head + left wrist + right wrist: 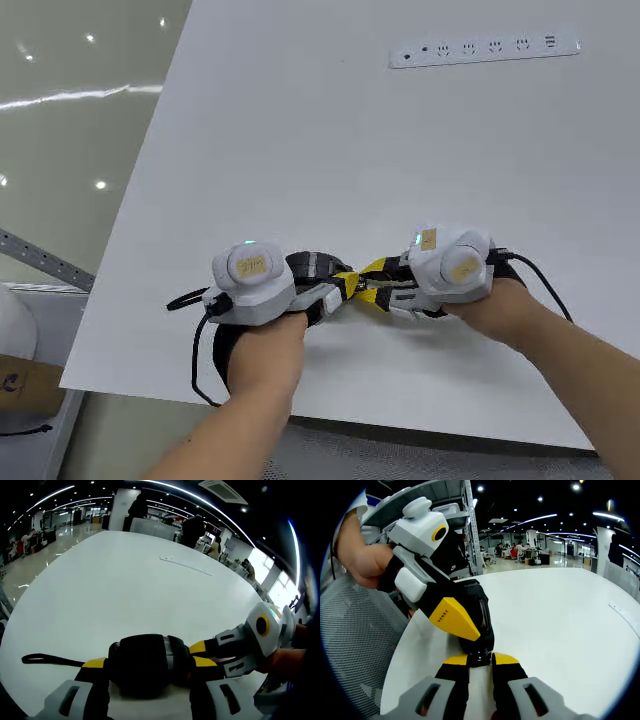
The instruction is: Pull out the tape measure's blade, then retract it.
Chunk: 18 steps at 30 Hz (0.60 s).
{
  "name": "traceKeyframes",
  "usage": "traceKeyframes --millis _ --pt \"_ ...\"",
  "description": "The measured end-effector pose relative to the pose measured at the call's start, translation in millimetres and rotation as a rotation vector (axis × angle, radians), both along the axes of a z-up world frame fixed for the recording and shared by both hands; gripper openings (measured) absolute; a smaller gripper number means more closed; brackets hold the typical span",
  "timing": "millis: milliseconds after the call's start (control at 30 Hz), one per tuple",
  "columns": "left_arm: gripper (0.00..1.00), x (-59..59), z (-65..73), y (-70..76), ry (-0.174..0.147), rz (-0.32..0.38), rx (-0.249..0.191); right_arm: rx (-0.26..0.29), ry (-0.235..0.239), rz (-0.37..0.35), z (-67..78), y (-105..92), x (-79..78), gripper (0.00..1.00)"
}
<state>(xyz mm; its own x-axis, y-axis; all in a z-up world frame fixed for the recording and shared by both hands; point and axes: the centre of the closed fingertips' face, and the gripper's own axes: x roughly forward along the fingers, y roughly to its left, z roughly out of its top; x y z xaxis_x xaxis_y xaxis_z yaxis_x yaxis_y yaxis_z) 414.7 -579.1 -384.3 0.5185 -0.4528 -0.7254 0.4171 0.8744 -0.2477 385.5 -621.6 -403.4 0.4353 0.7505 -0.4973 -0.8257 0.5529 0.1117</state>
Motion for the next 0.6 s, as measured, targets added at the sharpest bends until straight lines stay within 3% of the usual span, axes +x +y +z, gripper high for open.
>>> traceKeyframes --millis 367,600 --pt "0.64 -5.9 3.3 -0.9 -0.005 -0.055 -0.002 -0.012 0.009 -0.01 2.9 -4.7 -3.7 0.25" --pt "0.67 -3.8 13.4 3.4 -0.032 -0.074 -0.024 -0.005 0.02 -0.028 7.5 -7.9 -5.5 0.31"
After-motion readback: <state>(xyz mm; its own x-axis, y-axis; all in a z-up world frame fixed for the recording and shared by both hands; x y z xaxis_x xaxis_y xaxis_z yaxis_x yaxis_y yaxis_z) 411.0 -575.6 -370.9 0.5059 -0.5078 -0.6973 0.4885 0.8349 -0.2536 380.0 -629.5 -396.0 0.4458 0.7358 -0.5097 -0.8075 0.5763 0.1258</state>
